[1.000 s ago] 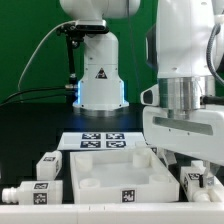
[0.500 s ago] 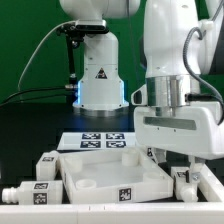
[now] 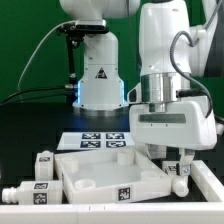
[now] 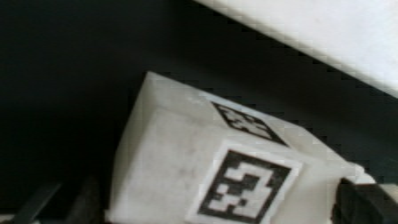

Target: Assemble square table

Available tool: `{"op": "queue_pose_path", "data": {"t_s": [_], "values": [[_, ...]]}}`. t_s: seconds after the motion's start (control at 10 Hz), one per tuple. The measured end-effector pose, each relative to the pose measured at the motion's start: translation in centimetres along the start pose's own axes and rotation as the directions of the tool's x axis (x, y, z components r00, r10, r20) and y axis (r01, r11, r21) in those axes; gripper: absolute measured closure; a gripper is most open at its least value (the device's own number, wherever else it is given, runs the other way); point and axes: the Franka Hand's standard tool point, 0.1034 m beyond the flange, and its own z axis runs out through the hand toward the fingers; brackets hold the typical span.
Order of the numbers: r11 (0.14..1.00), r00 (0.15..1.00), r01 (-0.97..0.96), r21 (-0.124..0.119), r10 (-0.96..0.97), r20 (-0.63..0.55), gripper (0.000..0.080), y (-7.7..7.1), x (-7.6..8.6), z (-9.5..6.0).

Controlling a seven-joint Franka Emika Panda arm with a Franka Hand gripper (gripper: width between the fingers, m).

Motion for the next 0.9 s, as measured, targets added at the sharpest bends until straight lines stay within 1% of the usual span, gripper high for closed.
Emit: {"op": "queue_pose_path", "data": {"t_s": [0.2, 0.3, 0.6, 0.7, 0.8, 0.9], "values": [[1.000, 1.000, -0.006, 0.004, 0.006, 0.022, 0.0150, -1.0, -0.1, -1.0], [1.000, 1.000, -0.017, 0.002, 0.016, 0.026, 0.0150, -1.8, -0.4, -1.2], [1.000, 1.000, -0.002, 0.003, 0.002, 0.018, 0.0150, -2.0, -0.4, -1.1], [1.000, 1.000, -0.011, 0.002, 0.011, 0.022, 0.0150, -2.1, 0.1, -1.0], [0.999, 0.999, -0.032, 0.006, 0.032, 0.022, 0.0150, -2.2, 0.9, -1.0], [0.999, 0.999, -0.042, 0.000, 0.042, 0.029, 0.0150, -2.0, 1.5, -0.9]]}}
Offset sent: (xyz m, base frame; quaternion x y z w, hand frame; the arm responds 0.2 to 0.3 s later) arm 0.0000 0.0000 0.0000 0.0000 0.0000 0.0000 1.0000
